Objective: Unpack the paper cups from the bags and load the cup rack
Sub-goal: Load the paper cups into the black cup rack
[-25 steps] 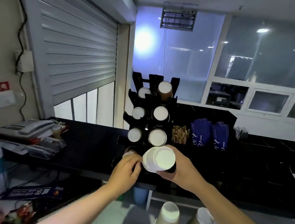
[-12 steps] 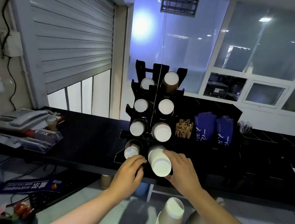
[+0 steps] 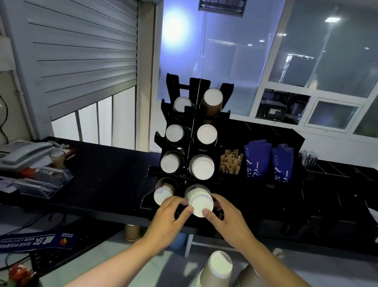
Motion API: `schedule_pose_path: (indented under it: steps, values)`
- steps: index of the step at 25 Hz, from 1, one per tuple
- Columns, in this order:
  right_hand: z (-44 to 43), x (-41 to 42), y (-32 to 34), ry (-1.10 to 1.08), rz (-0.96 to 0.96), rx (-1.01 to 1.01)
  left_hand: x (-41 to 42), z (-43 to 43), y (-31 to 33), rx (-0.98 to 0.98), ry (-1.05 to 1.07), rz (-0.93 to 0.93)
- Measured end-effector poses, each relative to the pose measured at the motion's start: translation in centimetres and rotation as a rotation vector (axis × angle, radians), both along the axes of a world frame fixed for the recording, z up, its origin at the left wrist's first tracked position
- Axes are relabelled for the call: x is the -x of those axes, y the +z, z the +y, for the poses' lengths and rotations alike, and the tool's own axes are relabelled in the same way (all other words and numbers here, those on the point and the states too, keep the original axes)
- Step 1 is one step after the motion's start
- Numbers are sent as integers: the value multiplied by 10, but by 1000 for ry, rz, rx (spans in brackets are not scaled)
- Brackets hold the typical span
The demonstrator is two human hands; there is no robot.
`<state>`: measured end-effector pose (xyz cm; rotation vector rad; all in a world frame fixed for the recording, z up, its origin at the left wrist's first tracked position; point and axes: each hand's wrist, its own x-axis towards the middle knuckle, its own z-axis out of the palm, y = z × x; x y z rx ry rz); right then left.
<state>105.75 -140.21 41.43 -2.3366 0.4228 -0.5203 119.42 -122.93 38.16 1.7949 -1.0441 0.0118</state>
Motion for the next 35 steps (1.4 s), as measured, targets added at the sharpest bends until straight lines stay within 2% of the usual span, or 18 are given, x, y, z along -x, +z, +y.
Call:
schedule_pose_path:
  steps: [5, 9, 16, 25, 28, 30, 32, 35]
  values:
    - [-1, -10, -1, -36, 25, -20, -2, -3, 1, 6, 55, 31]
    - [-5, -13, -3, -25, 8, -38, 0, -4, 0, 67, 93, -74]
    - [-15, -13, -11, 34, -36, -256, -7, 0, 2, 74, 55, -80]
    - [-14, -18, -11, 13, -64, -243, -11, 0, 3, 36, 41, -60]
    - [-14, -15, -10, 24, -76, -206, -10, 3, 4, 20, 42, -53]
    - [-17, -8, -12, 71, -57, -120, -12, 11, 5, -64, -19, -80]
    - [-22, -1, -19, 120, 3, 28, -17, 18, 3, -169, -82, -187]
    - [-27, 3, -27, 122, 13, 233, -24, 23, -1, -238, -63, -331]
